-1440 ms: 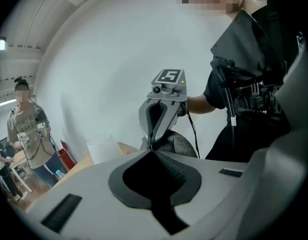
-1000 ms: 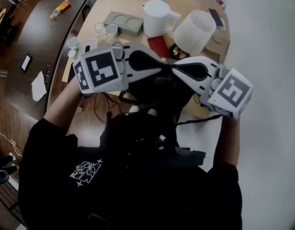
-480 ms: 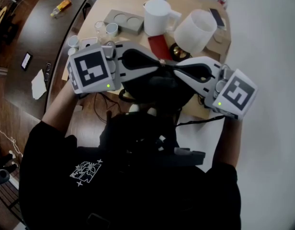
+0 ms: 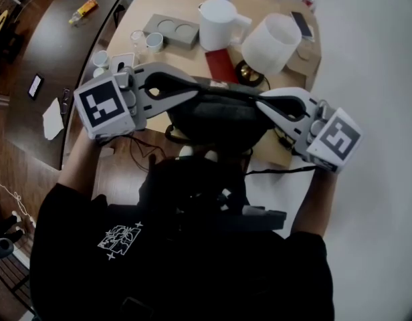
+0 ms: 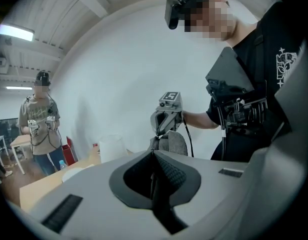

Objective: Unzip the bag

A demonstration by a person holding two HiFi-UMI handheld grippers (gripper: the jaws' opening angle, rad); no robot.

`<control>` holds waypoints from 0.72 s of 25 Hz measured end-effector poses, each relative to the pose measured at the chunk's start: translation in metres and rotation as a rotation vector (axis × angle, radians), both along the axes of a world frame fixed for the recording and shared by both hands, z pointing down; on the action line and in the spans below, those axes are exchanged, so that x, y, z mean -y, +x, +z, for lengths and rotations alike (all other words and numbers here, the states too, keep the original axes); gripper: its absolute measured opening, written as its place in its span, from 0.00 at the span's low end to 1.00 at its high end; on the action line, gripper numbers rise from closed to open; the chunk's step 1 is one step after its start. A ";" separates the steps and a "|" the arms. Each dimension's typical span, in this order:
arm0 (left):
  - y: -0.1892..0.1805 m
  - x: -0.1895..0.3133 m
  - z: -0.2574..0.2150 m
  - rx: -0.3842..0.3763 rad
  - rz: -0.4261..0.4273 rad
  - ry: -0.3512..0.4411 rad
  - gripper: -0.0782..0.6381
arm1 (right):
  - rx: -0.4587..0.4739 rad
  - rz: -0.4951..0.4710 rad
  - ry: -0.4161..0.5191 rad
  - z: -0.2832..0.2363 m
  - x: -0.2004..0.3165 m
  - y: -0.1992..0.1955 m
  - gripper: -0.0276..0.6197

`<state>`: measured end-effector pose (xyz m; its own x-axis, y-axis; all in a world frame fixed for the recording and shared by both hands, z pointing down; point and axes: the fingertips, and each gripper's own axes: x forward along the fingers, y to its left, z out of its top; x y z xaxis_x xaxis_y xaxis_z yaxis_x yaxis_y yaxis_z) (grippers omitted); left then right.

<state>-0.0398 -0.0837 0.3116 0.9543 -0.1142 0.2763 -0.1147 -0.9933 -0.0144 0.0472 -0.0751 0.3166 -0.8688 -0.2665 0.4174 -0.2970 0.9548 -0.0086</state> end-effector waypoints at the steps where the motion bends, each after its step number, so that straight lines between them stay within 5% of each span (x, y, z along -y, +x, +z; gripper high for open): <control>1: -0.001 0.001 0.001 -0.004 -0.005 -0.008 0.12 | 0.004 0.014 0.005 0.002 0.000 0.004 0.07; 6: -0.010 0.004 0.004 -0.012 -0.036 -0.022 0.12 | 0.091 0.111 -0.024 0.014 0.003 0.033 0.07; 11: -0.048 0.015 0.028 0.039 -0.109 -0.069 0.12 | 0.070 0.179 -0.039 0.021 0.006 0.060 0.07; 18: -0.077 0.022 0.063 -0.017 -0.213 -0.172 0.12 | 0.105 0.214 -0.084 0.019 0.002 0.063 0.07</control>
<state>-0.1170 -0.1062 0.3749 0.9185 -0.2656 0.2930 -0.3200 -0.9345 0.1561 0.1102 -0.0767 0.3352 -0.8362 -0.4170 0.3561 -0.4853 0.8651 -0.1267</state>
